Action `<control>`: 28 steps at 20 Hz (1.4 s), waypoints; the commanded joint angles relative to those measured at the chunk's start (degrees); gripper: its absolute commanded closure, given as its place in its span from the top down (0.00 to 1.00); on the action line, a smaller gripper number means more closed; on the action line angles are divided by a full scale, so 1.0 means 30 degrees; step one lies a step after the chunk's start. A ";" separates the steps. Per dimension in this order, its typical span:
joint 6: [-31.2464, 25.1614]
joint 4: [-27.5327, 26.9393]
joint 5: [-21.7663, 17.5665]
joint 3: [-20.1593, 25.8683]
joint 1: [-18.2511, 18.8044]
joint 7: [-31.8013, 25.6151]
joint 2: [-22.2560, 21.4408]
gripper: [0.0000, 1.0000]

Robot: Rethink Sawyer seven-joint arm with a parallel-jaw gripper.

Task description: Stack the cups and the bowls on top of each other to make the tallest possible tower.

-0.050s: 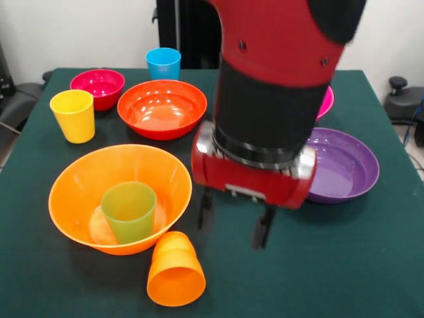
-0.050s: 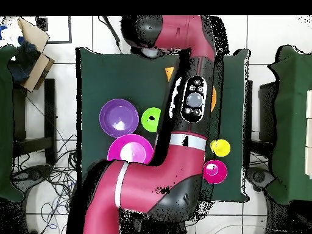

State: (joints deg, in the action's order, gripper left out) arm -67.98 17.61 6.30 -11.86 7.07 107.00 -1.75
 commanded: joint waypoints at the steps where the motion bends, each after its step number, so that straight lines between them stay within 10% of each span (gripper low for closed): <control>1: 0.0471 -0.1620 -0.0068 0.1431 -0.0390 -0.0461 0.2532 1.00; 28: 0.4651 -0.2151 -0.1076 -0.0714 -0.0251 -0.2444 0.5303 1.00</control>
State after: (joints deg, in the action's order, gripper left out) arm -55.75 8.41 6.12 -14.85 6.91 107.00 13.83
